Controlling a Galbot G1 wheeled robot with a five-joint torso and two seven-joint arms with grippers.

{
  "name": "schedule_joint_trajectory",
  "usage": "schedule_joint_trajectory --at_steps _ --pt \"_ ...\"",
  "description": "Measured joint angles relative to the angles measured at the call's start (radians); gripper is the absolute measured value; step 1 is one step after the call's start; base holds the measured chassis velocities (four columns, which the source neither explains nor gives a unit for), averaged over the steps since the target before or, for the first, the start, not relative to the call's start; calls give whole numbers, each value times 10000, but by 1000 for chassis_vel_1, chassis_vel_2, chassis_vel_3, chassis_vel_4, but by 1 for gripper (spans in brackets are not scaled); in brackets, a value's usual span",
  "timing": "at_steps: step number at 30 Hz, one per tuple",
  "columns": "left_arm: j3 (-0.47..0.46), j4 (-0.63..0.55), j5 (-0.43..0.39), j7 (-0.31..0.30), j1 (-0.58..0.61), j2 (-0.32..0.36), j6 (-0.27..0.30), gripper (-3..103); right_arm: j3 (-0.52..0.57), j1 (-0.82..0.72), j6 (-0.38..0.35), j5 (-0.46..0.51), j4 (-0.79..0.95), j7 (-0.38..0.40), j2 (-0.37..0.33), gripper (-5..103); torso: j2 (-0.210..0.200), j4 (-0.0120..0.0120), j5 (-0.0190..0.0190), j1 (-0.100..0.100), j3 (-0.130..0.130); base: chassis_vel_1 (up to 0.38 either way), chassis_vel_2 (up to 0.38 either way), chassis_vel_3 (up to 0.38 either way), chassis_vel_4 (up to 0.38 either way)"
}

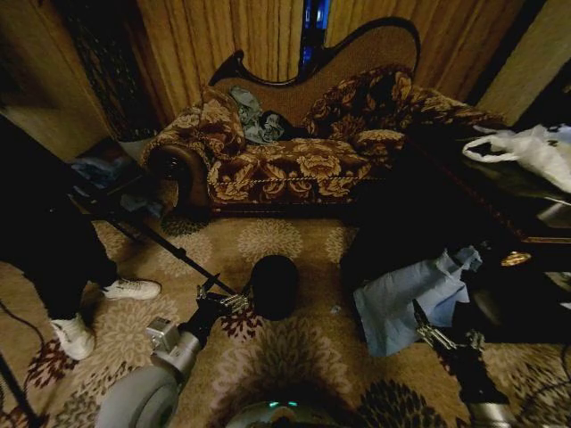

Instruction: Place a garbage bag over the trash bin.

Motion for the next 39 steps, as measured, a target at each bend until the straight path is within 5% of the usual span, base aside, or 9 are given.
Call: schedule_joint_trajectory --at_steps 27,30,32,35,39 --pt "27 -1 -1351 -490 -634 152 356 100 -273 195 -136 -265 -14 27 19 100 0 0 0 0 0 0 0 0 0" --pt "179 -1 -3420 -1421 -1204 339 712 100 -414 392 -243 -430 -99 38 -80 100 0 2 1 0 0 0 0 0 0" --pt "221 -1 -3792 -1616 -1348 374 748 100 -424 398 -248 -454 -113 44 -83 100 0 2 1 0 0 0 0 0 0" --pt "858 -2 -6042 -3066 -2450 610 668 100 -437 361 -259 -643 -201 131 -84 100 0 0 0 0 1 0 0 0 0" --pt "1391 68 -7577 -3558 -3350 844 470 100 -406 285 -334 -820 -234 196 -89 100 0 0 3 0 0 0 0 0 0"
